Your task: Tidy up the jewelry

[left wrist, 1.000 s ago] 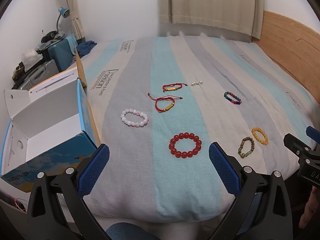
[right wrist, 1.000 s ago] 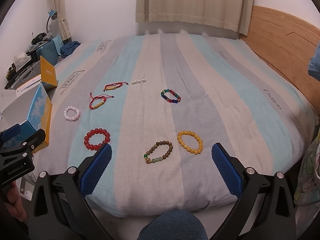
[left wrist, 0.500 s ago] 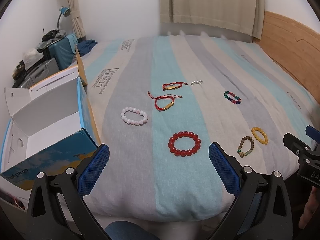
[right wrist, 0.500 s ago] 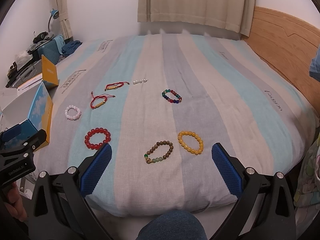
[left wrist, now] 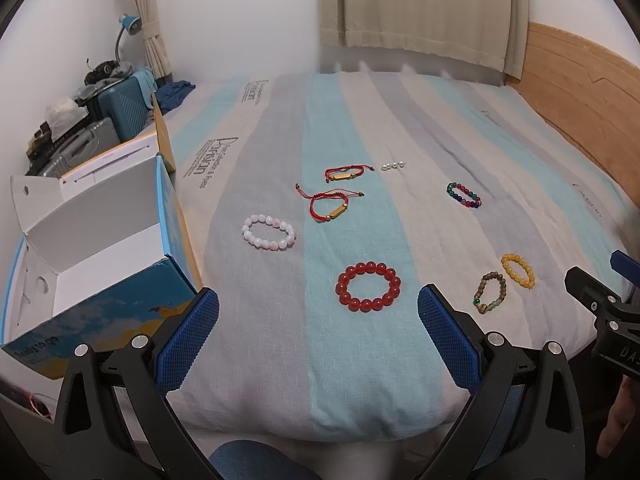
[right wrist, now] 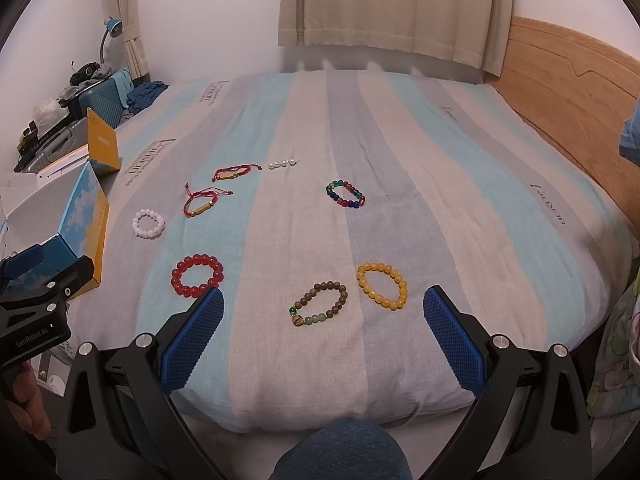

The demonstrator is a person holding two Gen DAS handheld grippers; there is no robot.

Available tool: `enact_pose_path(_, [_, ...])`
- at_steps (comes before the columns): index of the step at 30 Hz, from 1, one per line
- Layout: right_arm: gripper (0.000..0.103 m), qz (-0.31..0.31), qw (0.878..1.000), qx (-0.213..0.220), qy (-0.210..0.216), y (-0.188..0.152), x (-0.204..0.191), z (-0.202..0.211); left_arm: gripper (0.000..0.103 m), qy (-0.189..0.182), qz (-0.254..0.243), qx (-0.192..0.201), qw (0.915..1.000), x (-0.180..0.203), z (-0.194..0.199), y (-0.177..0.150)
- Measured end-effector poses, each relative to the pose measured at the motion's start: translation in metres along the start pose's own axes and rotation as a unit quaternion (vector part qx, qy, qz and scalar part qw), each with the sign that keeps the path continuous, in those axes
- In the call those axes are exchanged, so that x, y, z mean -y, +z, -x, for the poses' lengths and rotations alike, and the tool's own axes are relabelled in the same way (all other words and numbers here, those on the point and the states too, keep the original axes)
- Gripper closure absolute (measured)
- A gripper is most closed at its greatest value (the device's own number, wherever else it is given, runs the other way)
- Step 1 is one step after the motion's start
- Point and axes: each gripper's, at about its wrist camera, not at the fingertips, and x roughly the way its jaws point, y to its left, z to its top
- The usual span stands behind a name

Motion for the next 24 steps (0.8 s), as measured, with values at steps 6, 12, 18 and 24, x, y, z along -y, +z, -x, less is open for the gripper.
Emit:
enact_pose_path(6, [0.007, 0.000, 1.000, -0.001, 0.001, 0.000, 0.000, 0.000, 0.006, 0.000, -0.001, -0.001, 1.0000, 0.001, 0.000, 0.001])
enact_pose_path(12, [0.007, -0.002, 1.000, -0.002, -0.001, 0.001, 0.000, 0.001, 0.006, -0.001, 0.001, -0.003, 1.0000, 0.000, -0.001, 0.001])
enact_pose_path(18, [0.007, -0.003, 1.000, -0.002, 0.000, 0.002, 0.000, 0.001, 0.006, -0.002, -0.001, -0.004, 1.0000, 0.001, -0.002, 0.001])
enact_pose_path(24, [0.007, 0.002, 1.000, -0.005, 0.000, 0.005, 0.003, -0.003, 0.006, -0.006, -0.005, -0.009, 0.9999, 0.003, -0.010, 0.003])
